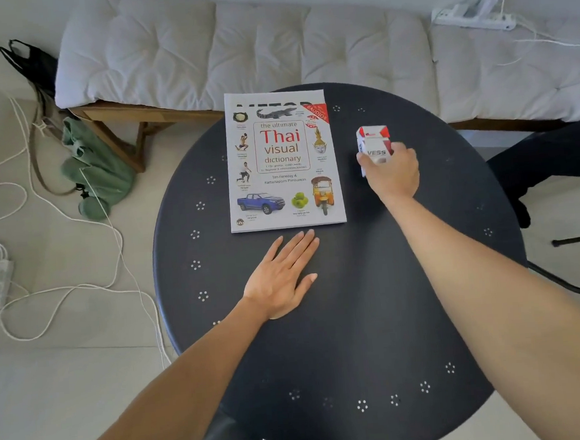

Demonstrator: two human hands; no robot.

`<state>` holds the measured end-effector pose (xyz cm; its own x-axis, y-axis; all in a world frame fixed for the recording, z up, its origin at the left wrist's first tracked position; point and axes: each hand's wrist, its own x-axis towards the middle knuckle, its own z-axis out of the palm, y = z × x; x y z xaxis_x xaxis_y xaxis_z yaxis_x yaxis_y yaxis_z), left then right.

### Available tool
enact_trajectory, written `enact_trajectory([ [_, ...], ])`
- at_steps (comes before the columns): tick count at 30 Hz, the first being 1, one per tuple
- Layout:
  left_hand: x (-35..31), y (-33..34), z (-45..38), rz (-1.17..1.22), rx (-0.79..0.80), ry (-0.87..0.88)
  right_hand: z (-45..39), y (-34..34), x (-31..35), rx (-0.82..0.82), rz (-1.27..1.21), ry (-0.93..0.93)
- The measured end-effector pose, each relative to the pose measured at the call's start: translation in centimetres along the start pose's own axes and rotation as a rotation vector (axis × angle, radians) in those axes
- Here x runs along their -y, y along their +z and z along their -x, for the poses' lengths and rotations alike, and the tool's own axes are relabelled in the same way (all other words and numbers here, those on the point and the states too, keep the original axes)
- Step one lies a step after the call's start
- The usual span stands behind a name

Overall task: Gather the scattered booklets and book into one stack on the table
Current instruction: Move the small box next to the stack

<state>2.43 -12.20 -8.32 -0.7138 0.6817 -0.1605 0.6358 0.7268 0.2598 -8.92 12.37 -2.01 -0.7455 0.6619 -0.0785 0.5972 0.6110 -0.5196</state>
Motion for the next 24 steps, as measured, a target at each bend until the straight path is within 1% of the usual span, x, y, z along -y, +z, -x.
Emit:
enact_trajectory([
  [4, 0.0, 0.1, 0.0, 0.013, -0.004, 0.0, -2.5, 1.8, 2.1, 0.002, 0.013, -0.024],
  [7, 0.0, 0.2, -0.1, 0.024, 0.002, -0.004, -3.5, 3.0, 2.4, 0.044, 0.046, -0.018],
  [10, 0.0, 0.2, -0.1, 0.033, 0.011, -0.008, -4.2, 4.0, 2.9, 0.047, 0.048, -0.018],
  [17, -0.1, -0.2, -0.1, 0.024, 0.011, -0.001, -6.8, 5.0, 5.5, 0.061, 0.048, -0.028],
  [24, -0.1, -0.2, -0.1, 0.007, 0.001, 0.008, -8.0, 5.5, 6.3, 0.047, 0.061, -0.021],
])
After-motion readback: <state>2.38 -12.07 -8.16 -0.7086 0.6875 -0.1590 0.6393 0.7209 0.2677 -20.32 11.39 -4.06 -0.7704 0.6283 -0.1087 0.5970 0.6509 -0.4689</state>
